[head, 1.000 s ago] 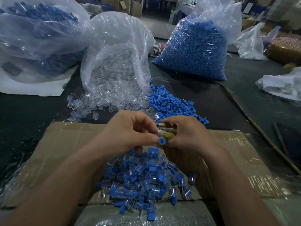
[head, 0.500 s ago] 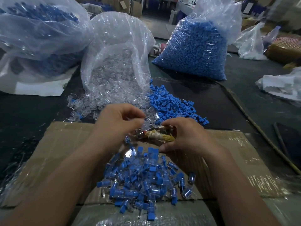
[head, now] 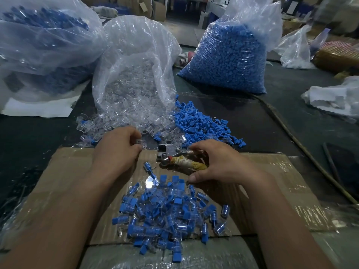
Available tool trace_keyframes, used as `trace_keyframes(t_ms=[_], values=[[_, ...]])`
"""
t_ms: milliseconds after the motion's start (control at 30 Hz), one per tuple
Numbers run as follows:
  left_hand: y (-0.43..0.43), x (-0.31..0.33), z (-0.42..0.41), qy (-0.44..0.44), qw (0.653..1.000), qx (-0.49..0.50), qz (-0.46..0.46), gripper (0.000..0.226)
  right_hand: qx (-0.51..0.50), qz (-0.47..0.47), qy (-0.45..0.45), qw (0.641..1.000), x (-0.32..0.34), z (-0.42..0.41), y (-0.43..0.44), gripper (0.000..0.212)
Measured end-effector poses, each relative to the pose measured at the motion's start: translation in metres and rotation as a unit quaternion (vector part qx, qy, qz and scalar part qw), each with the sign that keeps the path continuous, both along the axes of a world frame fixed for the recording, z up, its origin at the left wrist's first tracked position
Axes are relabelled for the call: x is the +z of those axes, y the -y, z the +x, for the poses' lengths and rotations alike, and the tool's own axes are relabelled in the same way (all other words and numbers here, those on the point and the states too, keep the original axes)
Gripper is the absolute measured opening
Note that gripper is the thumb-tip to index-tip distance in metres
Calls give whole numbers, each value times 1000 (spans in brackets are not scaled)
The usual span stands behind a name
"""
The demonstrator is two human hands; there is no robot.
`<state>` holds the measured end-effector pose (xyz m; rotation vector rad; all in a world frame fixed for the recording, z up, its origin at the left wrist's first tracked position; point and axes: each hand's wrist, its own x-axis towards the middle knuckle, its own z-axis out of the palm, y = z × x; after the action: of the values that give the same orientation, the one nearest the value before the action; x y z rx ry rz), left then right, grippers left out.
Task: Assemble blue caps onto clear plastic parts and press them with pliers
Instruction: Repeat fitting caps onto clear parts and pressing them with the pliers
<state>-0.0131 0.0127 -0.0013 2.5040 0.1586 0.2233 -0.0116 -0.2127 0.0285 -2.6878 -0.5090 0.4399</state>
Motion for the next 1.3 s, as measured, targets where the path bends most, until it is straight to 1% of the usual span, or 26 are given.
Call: trace_keyframes(t_ms=[67, 133, 200, 267, 367, 400, 500, 567, 600, 667, 733, 833, 900, 1000, 1167, 1200, 1300], values=[[1, 2, -1, 1, 1000, -11, 16, 5, 3, 0, -3, 1000, 0, 0, 0, 82], [1, 2, -1, -1, 1000, -16, 23, 12, 3, -1, -6, 1000, 0, 0, 1, 81], [1, 2, -1, 10, 1000, -8, 8, 18, -4, 3, -8, 1000, 0, 0, 1, 78], [2, 4, -2, 33, 998, 1, -44, 21, -12, 14, -10, 1000, -1, 1, 2, 72], [6, 12, -7, 53, 985, -6, -161, 26, -31, 44, 1, 999, -1, 2, 1, 56], [8, 15, -10, 54, 980, -12, -193, 26, -39, 54, 20, 998, -2, 3, 1, 49], [14, 22, -16, 53, 957, -32, -284, 21, -85, 91, 115, 986, -5, 8, 3, 26], [16, 24, -18, 56, 954, -49, -291, 20, -132, 111, 164, 971, -7, 12, 5, 17], [17, 25, -19, 57, 953, -56, -291, 20, -153, 114, 180, 965, -9, 14, 6, 16], [19, 24, -20, 53, 951, -63, -299, 19, -171, 100, 198, 960, -13, 20, 6, 23], [22, 23, -21, 50, 949, -68, -304, 20, -157, 71, 200, 964, -16, 25, 2, 33], [24, 22, -23, 49, 944, -73, -318, 21, -113, 41, 175, 977, -20, 29, -5, 44], [24, 22, -22, 48, 941, -73, -327, 21, -99, 25, 153, 983, -21, 31, -7, 42], [24, 22, -23, 43, 938, -68, -337, 22, -98, 14, 147, 984, -21, 32, -7, 34], [26, 23, -24, 45, 942, -74, -323, 22, -108, 37, 160, 980, -22, 32, -6, 19], [26, 23, -23, 45, 943, -77, -320, 22, -110, 40, 162, 980, -22, 31, -6, 20], [26, 24, -24, 41, 942, -77, -323, 22, -106, 59, 170, 978, -22, 29, -7, 34]])
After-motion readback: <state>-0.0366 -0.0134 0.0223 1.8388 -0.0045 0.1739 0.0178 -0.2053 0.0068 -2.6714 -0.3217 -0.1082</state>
